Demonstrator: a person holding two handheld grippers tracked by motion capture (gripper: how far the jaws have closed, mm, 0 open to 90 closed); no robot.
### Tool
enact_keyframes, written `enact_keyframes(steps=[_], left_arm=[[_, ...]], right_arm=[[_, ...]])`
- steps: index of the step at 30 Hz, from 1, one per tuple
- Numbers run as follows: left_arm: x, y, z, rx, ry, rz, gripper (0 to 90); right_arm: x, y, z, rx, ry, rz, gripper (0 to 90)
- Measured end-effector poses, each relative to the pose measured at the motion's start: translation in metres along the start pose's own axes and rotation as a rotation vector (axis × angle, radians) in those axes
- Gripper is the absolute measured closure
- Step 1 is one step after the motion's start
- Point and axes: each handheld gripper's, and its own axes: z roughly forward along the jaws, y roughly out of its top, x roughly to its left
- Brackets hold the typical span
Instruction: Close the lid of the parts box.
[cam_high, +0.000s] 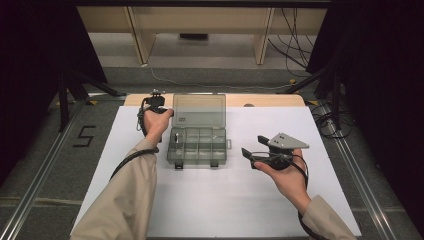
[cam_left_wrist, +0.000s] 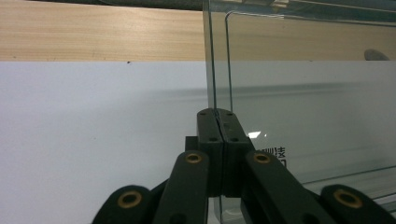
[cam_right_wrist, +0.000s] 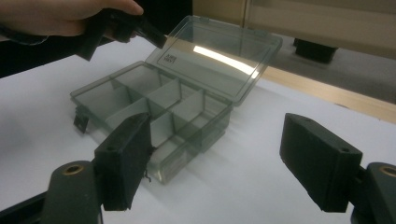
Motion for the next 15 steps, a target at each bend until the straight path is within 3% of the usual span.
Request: enact_keyframes(steps=[4,5,6,11,12,15], left_arm=[[0.002,-0.002,-0.004,0.004,-0.004,0.029,89.2],[0.000,-0.004,-0.003,-0.023,-0.007,-0.005,89.2],[0.003,-0.004,-0.005,-0.011,-0.009,0.030,89.2],[0.004,-0.009,-0.009,-0.028,-0.014,0.040,89.1],[0.002,-0.010,-0.007,-0.058,-0.017,0.012,89.1],[0.004,-0.011,-0.010,-0.061,-0.026,0.046,89.1]], right_arm=[[-0.006,0.016,0.019,-0.004,-0.022,-0.005,26.2],[-0.008,0.020,0.024,-0.007,-0.033,-0.001,26.3],[-0.010,0.024,0.029,0.000,-0.035,0.003,26.4],[-0.019,0.035,0.054,0.023,-0.073,0.013,26.9],[-0.020,0.035,0.060,0.034,-0.077,0.017,27.2],[-0.023,0.036,0.075,0.051,-0.098,0.029,27.9]])
